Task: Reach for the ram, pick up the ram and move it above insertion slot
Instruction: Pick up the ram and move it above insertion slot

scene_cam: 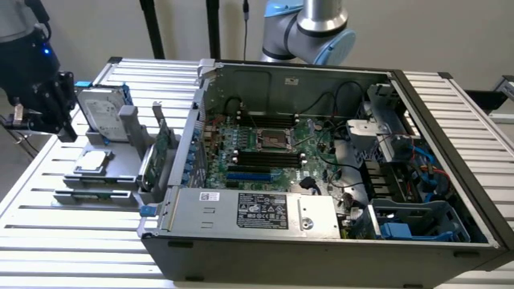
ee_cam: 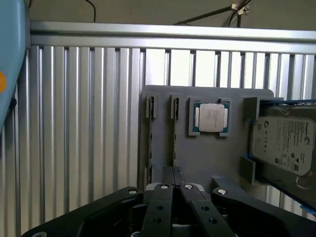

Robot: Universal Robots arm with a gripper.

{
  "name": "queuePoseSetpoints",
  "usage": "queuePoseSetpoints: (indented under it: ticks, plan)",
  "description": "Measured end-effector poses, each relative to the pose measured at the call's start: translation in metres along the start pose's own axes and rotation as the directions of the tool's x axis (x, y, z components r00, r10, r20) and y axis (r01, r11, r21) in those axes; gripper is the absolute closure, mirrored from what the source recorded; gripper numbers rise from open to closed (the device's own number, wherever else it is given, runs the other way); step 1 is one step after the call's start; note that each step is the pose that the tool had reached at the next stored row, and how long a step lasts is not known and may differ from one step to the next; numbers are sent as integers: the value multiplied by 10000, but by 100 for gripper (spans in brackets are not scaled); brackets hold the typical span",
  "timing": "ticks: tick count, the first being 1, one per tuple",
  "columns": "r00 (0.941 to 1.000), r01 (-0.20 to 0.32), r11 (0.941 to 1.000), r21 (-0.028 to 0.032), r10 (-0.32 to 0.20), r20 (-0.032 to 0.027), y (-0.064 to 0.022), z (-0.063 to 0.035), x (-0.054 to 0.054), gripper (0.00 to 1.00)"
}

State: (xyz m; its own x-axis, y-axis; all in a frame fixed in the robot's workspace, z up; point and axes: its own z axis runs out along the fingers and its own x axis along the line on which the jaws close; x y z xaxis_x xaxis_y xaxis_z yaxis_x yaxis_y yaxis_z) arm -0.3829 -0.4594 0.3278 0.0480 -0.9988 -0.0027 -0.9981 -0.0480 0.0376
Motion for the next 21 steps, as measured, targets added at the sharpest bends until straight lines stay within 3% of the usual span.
queuePoseSetpoints:
  ticks: [11,13,16,21]
  plan:
    - [10000,64,10000,9,-64,13,3,0,1,88]
    - [10000,63,10000,9,-63,13,3,0,2,82]
    - [10000,64,10000,9,-64,15,3,-1,5,64]
    - [10000,66,10000,23,-66,69,2,25,19,52]
